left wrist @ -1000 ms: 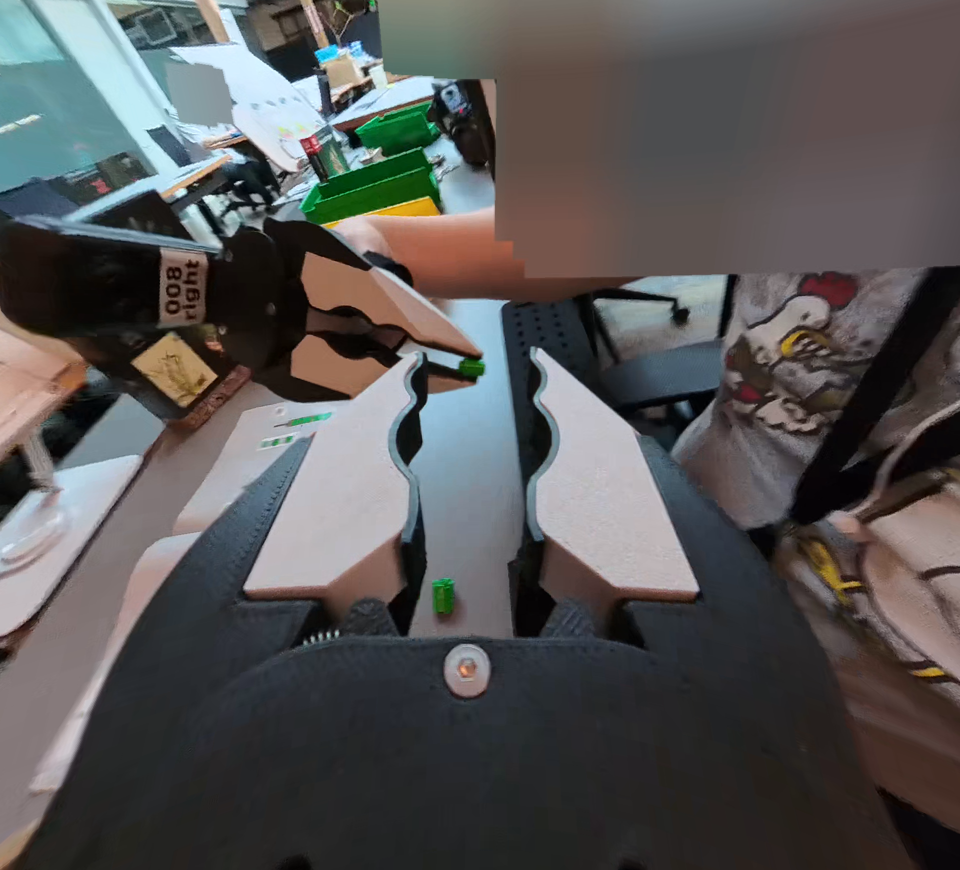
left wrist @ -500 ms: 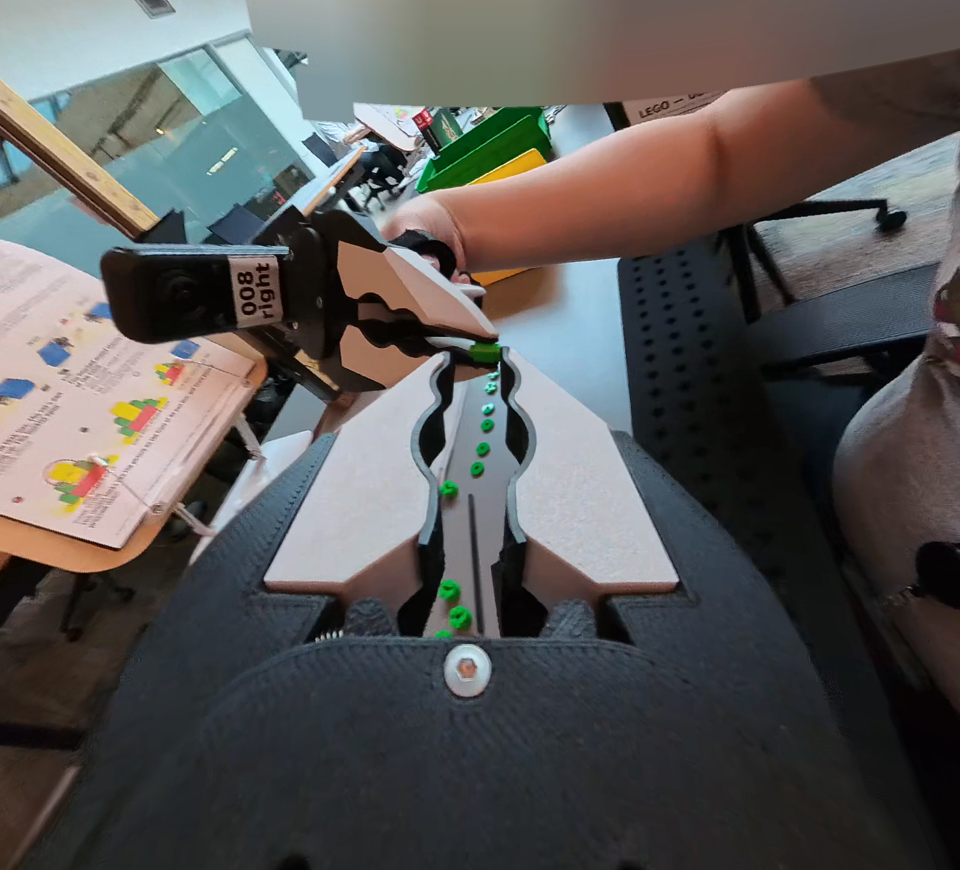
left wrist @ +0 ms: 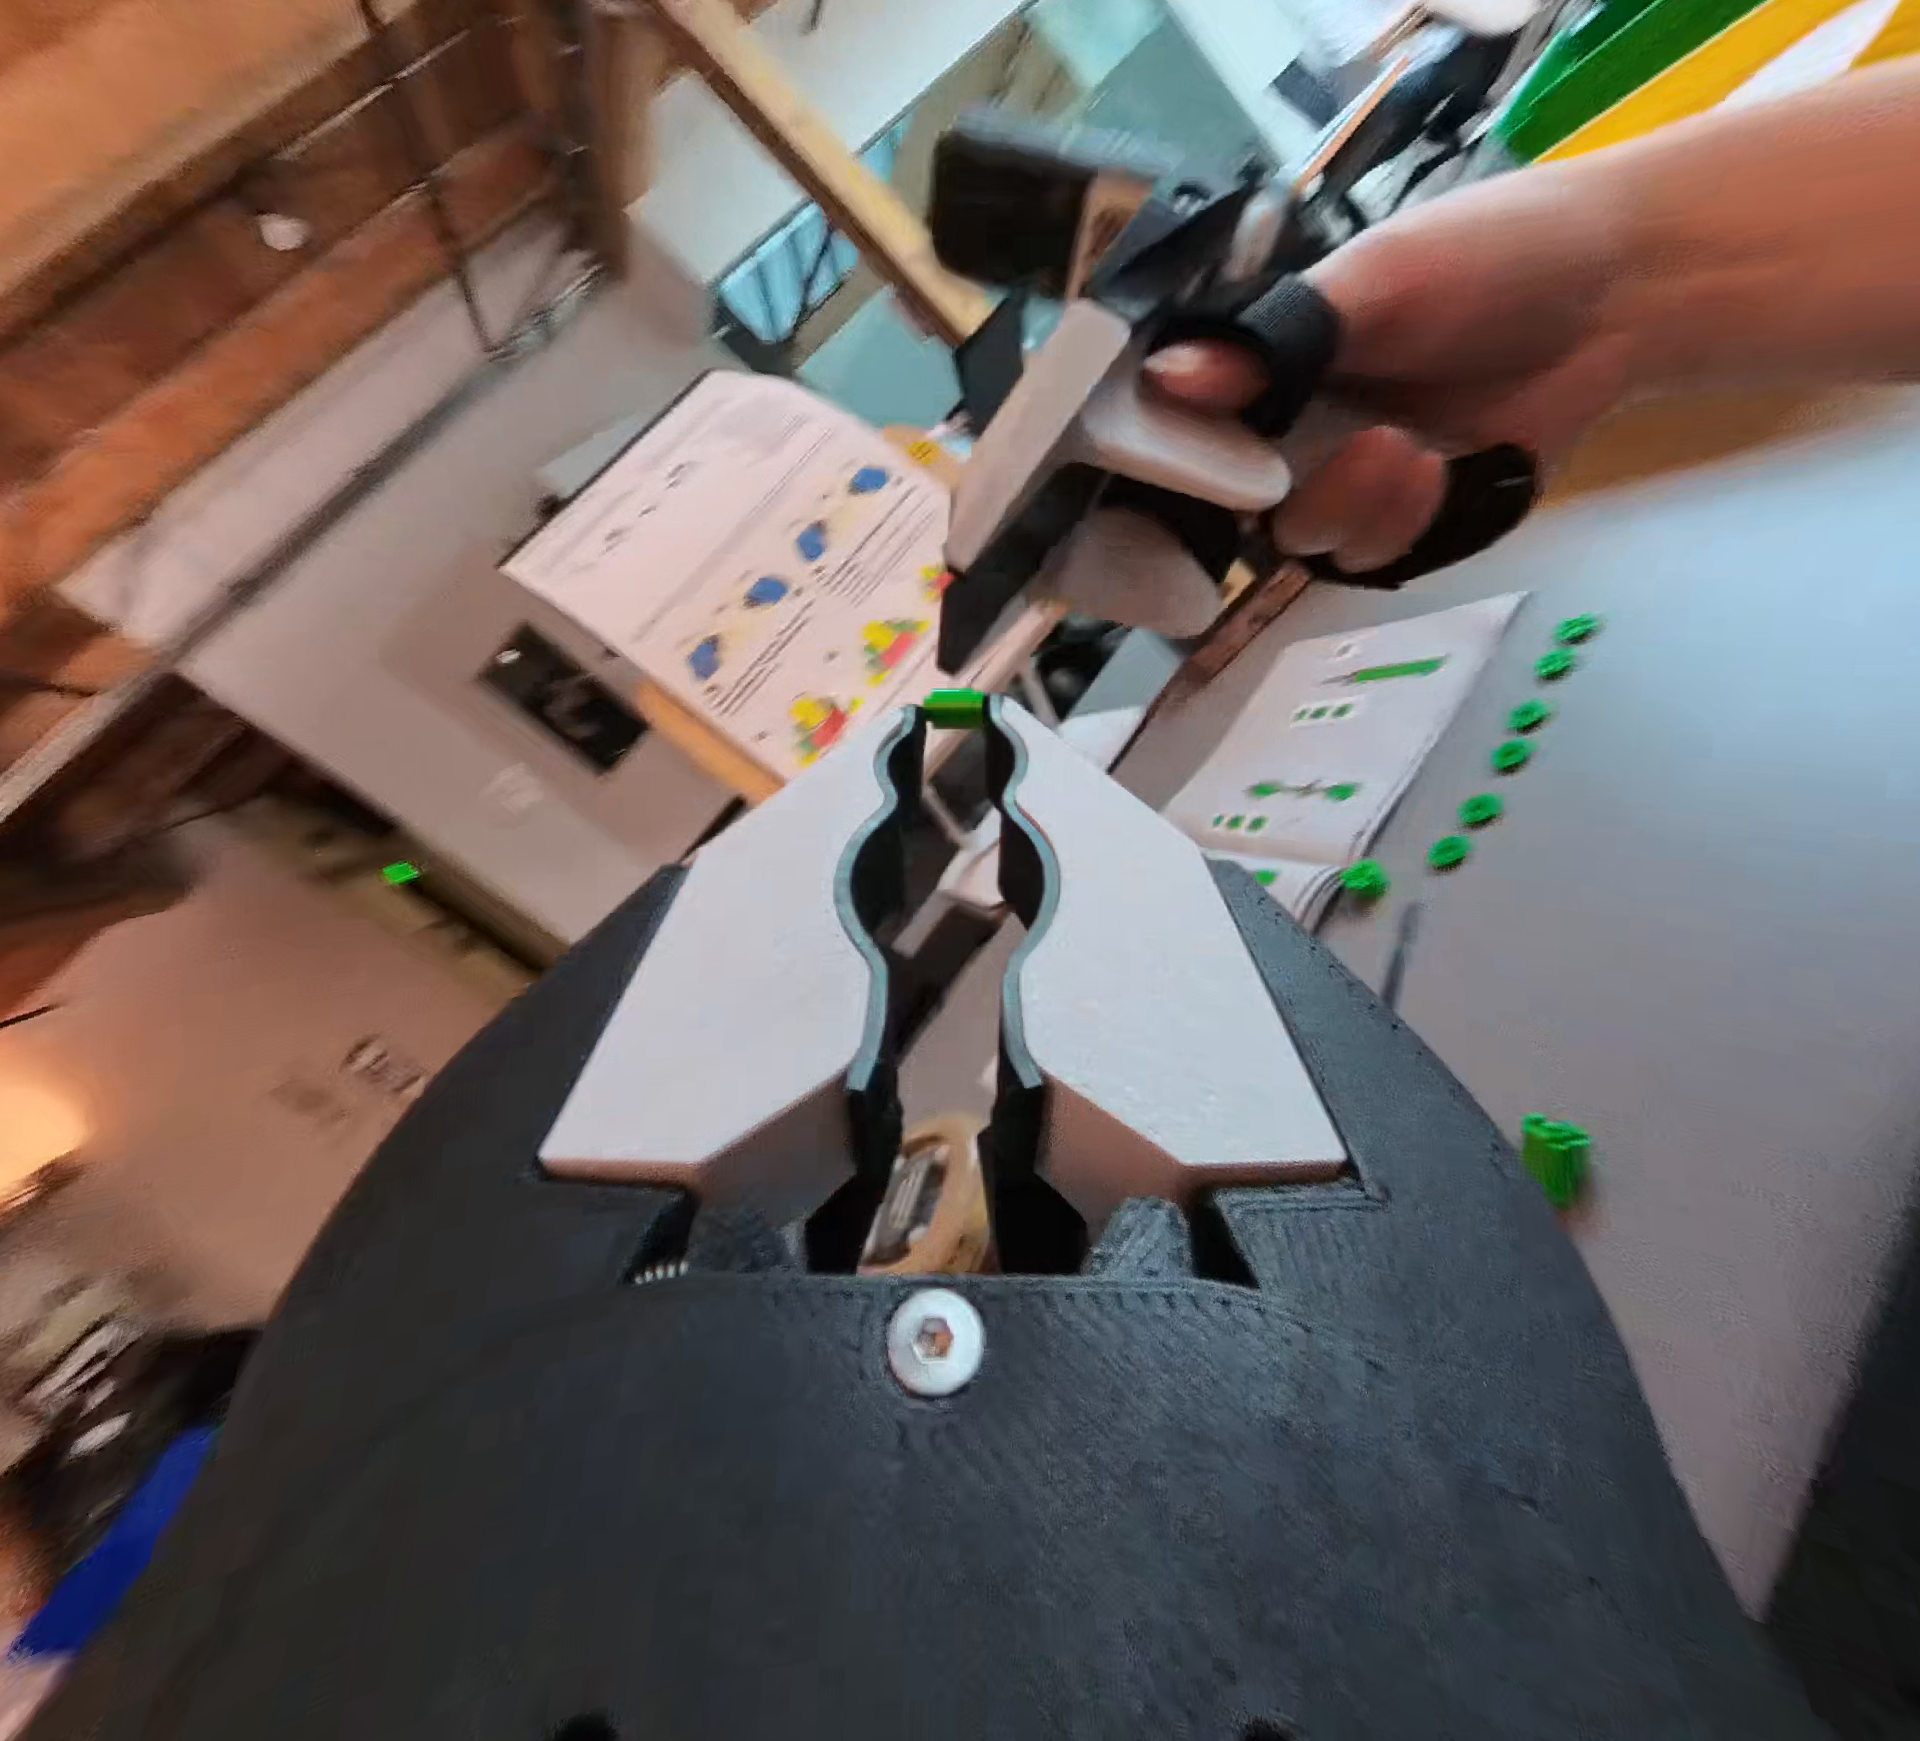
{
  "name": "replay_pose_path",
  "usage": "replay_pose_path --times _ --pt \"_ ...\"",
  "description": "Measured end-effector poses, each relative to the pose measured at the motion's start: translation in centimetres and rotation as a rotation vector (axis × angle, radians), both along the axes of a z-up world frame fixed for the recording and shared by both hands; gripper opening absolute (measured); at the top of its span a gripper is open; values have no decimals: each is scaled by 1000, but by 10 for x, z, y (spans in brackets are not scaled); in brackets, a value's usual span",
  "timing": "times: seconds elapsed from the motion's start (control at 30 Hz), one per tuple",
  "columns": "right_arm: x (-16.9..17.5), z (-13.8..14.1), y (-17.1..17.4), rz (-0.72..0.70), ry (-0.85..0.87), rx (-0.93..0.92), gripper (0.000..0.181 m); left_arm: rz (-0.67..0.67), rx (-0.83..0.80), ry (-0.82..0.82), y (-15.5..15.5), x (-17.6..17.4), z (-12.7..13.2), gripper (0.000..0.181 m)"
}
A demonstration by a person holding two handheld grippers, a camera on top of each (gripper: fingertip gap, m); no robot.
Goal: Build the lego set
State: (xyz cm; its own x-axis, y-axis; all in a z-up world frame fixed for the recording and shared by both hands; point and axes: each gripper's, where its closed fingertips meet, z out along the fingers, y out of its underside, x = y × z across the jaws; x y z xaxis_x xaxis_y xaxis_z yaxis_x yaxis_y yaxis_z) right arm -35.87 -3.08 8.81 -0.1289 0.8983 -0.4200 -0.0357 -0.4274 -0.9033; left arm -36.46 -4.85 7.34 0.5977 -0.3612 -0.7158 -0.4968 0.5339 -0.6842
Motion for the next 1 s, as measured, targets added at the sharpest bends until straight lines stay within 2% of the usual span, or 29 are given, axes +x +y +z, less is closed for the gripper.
replay_pose_path --times 0.03,0.17,0.3,0.37,0.5,0.67,0.77,0.9,1.0 --pt "-1 -1 1 -77 26 51 24 40 13 -2 2 -2 -3 8" --pt "-14 -18 -11 -131 -29 109 23 112 36 17 6 -1 -12 9" --pt "-23 -29 -23 -43 -92 63 17 125 68 53 5 4 -15 9" --pt "-22 -31 -22 -42 -92 54 12 123 58 53 4 5 -16 9" --pt "-20 -34 -25 -2 -100 13 12 119 60 63 3 8 -19 9" --pt "-16 -34 -22 -23 -142 23 15 140 91 81 4 9 -18 9" --pt "-14 -33 -20 -44 -158 66 6 144 92 86 5 10 -17 8" --pt "-9 -32 -13 -119 -230 228 5 122 27 87 5 11 -22 13" --pt "0 -23 -14 -180 -295 564 6 -47 -221 -62 -6 11 -24 38"
